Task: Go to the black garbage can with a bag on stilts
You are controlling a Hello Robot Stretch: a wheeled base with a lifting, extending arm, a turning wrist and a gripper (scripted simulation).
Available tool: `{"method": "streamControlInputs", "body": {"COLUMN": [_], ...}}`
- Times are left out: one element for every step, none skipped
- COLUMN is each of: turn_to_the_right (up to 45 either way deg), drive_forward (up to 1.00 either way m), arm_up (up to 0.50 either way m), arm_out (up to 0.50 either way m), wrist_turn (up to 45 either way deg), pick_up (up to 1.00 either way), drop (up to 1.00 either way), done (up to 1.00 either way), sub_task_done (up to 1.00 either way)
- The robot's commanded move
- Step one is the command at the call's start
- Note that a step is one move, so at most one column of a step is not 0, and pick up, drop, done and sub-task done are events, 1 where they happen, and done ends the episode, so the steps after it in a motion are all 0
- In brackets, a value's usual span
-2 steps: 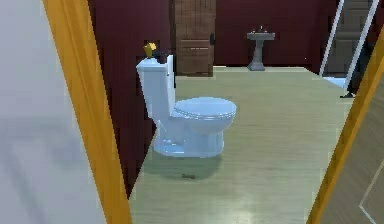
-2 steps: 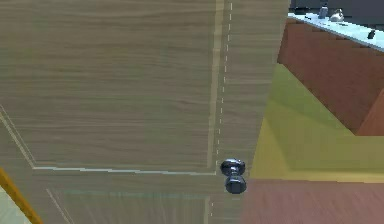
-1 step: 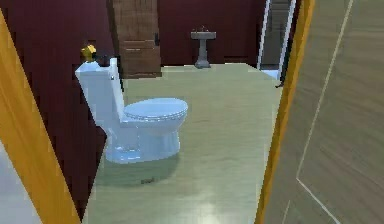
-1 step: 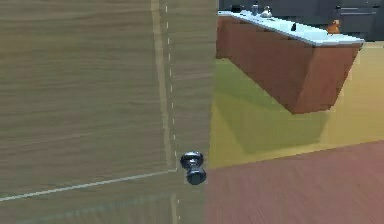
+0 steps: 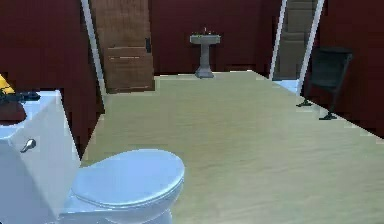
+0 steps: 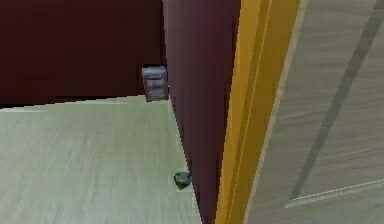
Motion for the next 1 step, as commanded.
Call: {"method": "streamControlInputs", "body": {"turn_to_the_right": [24.0], "drive_forward": [0.00], "arm_up": [0.00], "arm_out": [0.00], "wrist_turn": [0.0], "pick_up": [0.00], "drop": [0.00], "done": [0.00], "sub_task_done": [0.00]}}
